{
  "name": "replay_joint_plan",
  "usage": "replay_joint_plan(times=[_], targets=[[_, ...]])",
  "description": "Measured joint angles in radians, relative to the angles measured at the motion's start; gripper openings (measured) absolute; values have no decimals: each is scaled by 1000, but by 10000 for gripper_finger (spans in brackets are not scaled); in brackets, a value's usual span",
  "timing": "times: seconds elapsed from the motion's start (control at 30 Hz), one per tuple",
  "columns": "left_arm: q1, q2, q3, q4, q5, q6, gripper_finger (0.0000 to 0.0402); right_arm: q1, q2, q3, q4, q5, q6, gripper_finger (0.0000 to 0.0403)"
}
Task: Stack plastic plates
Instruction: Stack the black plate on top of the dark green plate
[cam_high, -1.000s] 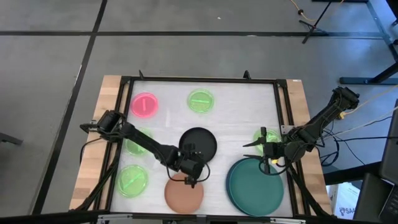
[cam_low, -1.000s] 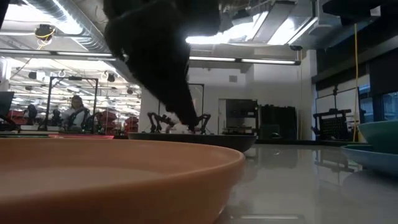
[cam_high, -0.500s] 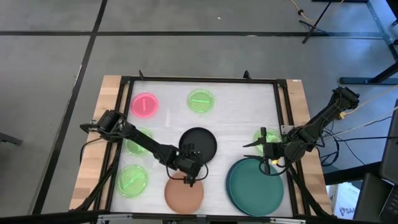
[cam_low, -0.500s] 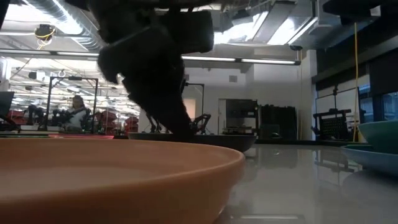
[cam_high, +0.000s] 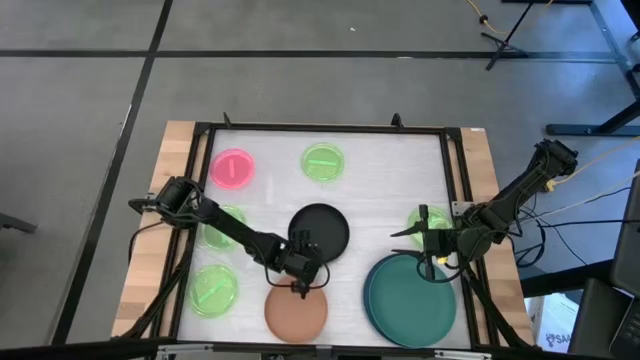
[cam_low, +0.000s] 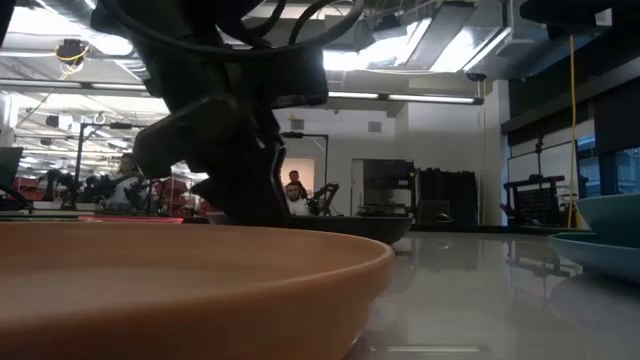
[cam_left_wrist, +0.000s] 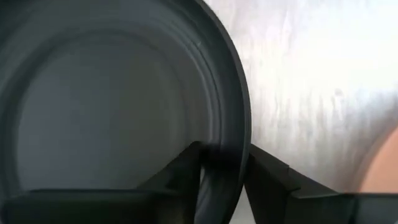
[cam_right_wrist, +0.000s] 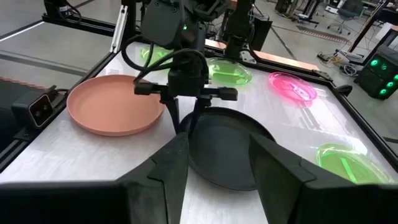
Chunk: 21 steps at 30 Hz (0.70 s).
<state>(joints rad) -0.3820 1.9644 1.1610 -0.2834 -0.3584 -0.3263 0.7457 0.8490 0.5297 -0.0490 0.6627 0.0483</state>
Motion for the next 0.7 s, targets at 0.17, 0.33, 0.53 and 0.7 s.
replay_joint_plan(times=[0.17,0.33,0.53,0.7], targets=[[-5,0,26,3,-6,76,46,0,0,0,7,22,-1,161],[-24,0,79,4,-38,188,8,0,0,0,7,71,-30,161],[-62,0,171,6,-37,262,9,0,-2,41,3,70,-53,161],[-84,0,220,103,-17,340,9,1,-2,105,5,-11,-51,161]])
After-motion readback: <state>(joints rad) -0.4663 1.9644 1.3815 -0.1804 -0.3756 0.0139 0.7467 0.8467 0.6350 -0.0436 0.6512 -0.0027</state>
